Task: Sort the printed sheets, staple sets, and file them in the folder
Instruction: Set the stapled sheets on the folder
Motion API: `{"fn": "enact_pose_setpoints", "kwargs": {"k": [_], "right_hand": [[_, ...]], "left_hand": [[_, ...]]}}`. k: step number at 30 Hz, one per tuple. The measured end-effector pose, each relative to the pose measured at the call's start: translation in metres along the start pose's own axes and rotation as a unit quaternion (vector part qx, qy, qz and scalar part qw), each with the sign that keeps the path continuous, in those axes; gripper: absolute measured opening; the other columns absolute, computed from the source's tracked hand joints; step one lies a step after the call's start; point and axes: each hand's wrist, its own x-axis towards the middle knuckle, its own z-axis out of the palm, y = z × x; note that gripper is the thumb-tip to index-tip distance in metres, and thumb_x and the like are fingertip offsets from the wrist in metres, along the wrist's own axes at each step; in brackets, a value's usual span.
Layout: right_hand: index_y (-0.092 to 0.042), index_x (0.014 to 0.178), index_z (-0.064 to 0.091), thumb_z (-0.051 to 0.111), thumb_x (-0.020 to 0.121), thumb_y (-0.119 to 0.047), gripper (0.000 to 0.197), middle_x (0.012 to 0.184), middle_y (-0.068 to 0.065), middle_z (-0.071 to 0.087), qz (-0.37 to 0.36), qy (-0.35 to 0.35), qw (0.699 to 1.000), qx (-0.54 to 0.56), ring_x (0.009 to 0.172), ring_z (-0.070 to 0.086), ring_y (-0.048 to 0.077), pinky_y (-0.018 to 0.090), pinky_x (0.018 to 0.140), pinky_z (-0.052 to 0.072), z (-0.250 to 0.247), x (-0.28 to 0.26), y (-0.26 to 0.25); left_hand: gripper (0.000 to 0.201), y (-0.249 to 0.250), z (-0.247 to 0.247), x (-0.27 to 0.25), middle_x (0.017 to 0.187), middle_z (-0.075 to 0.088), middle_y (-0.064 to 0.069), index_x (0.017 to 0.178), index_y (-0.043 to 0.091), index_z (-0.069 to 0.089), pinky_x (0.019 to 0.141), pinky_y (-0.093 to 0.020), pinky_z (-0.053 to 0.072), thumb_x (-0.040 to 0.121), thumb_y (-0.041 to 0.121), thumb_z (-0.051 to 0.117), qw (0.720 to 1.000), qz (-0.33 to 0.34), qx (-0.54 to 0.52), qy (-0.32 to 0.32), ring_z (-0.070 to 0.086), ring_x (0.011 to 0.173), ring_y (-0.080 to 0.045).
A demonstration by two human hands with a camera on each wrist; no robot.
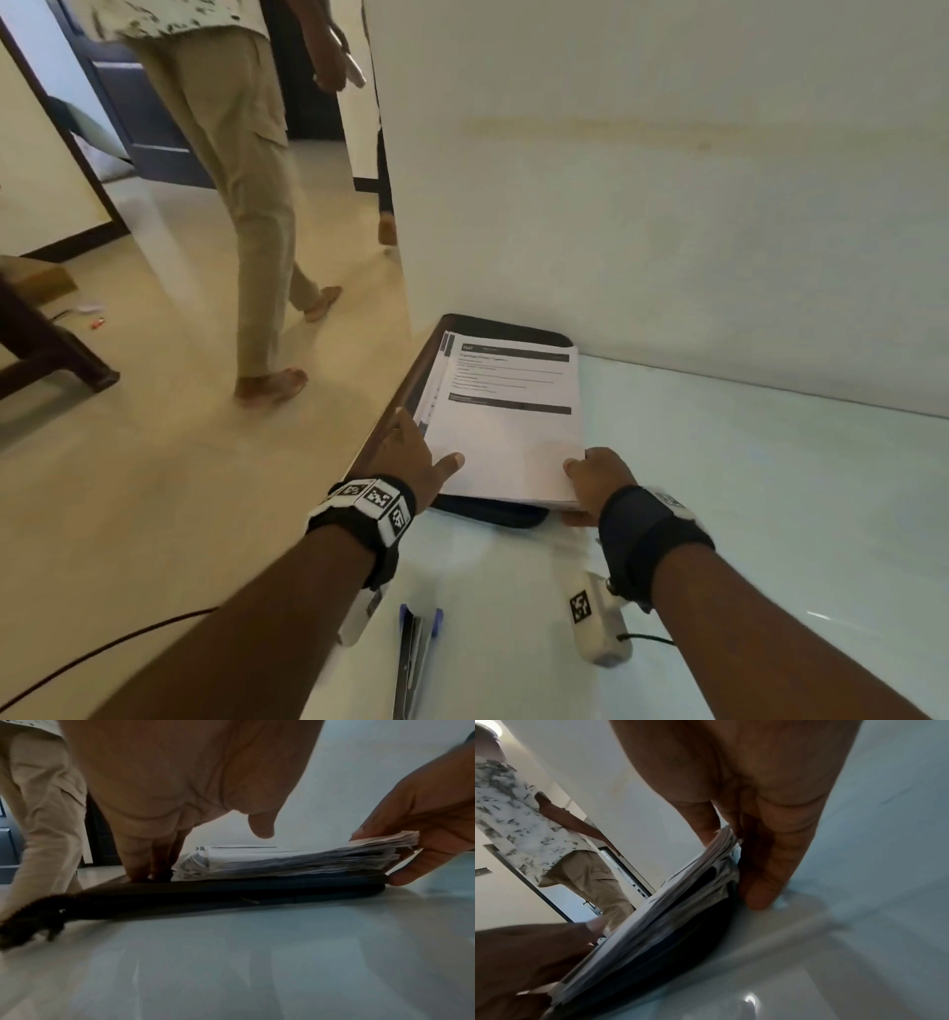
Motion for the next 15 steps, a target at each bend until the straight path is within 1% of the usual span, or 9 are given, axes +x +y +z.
{"fn": "enact_pose_setpoints", "kwargs": {"k": [1,3,4,6,8,10,12,13,15], "right_hand": [[0.001,0.124,0.053,0.050,0.094,-0.015,0.034,0.109,0.018,0.058,0.009,-0.002,1.000,0.028,0.092,0.062,0.034,0.042,0.078,0.059,0.004,0.005,-0.004],[0.002,0.122,0.054,0.049,0.094,-0.012,0.032,0.116,0.018,0.060,0.007,0.016,1.000,-0.011,0.102,0.061,0.036,0.042,0.087,0.055,0.012,0.012,-0.008],[0.002,0.120,0.055,0.048,0.094,-0.011,0.030,0.120,0.019,0.059,0.012,0.031,0.999,-0.031,0.109,0.059,0.037,0.039,0.093,0.051,0.014,0.013,-0.009],[0.003,0.119,0.054,0.047,0.095,-0.010,0.028,0.122,0.020,0.058,0.019,0.048,0.997,-0.051,0.114,0.056,0.037,0.034,0.094,0.046,0.014,0.016,-0.007],[0.002,0.118,0.055,0.049,0.094,-0.012,0.028,0.122,0.021,0.059,0.020,0.052,0.997,-0.046,0.111,0.057,0.038,0.036,0.093,0.049,0.014,0.016,-0.003],[0.001,0.116,0.056,0.051,0.092,-0.013,0.028,0.120,0.021,0.060,0.014,0.044,0.998,-0.033,0.107,0.059,0.038,0.041,0.093,0.052,0.013,0.018,0.003],[0.000,0.113,0.057,0.054,0.091,-0.014,0.026,0.119,0.020,0.060,0.009,0.018,1.000,-0.024,0.108,0.060,0.038,0.043,0.093,0.053,0.012,0.019,0.007],[0.001,0.108,0.058,0.056,0.089,-0.014,0.024,0.115,0.019,0.061,0.010,0.019,0.999,0.024,0.106,0.061,0.038,0.046,0.092,0.053,0.010,0.019,0.009],[0.001,0.104,0.059,0.060,0.083,-0.019,0.028,0.108,0.020,0.064,0.001,0.028,0.995,0.101,0.101,0.062,0.040,0.053,0.087,0.054,0.006,0.021,0.020]], "left_hand": [[0.101,0.004,0.002,0.001,0.159,0.012,-0.013,0.151,0.007,-0.006,0.114,-0.042,0.026,0.087,0.061,0.050,1.000,-0.005,0.026,0.006,0.022,0.144,-0.030],[0.096,0.013,0.004,0.004,0.157,0.019,-0.016,0.151,0.005,-0.002,0.113,-0.042,0.028,0.089,0.057,0.051,0.999,-0.013,0.046,0.024,0.026,0.142,-0.033],[0.095,0.017,0.004,0.005,0.155,0.022,-0.017,0.151,0.005,-0.001,0.113,-0.042,0.028,0.090,0.053,0.053,0.999,-0.021,0.027,0.026,0.028,0.140,-0.034],[0.090,0.022,-0.001,0.010,0.152,0.029,-0.017,0.151,0.004,0.002,0.110,-0.039,0.031,0.092,0.043,0.057,0.997,-0.055,-0.058,0.014,0.035,0.137,-0.033],[0.070,0.020,-0.004,0.015,0.142,0.045,-0.015,0.145,0.002,0.026,0.099,-0.035,0.039,0.093,0.037,0.058,0.989,-0.088,-0.118,0.008,0.047,0.126,-0.031],[0.046,0.017,-0.006,0.017,0.126,0.056,-0.013,0.128,0.004,0.046,0.085,-0.034,0.048,0.093,0.033,0.058,0.978,-0.105,-0.177,-0.019,0.056,0.111,-0.031],[0.035,0.017,-0.007,0.011,0.118,0.059,-0.017,0.119,0.002,0.049,0.078,-0.042,0.057,0.093,0.023,0.060,0.946,-0.122,-0.294,-0.059,0.060,0.102,-0.035],[0.032,0.018,-0.007,0.006,0.117,0.060,-0.021,0.118,0.001,0.049,0.076,-0.043,0.058,0.093,0.018,0.060,0.925,-0.136,-0.345,-0.080,0.062,0.099,-0.036],[0.028,0.022,-0.009,-0.008,0.118,0.059,-0.024,0.117,0.000,0.049,0.066,-0.038,0.057,0.094,0.012,0.058,0.897,-0.149,-0.402,-0.112,0.061,0.093,-0.036]]}}
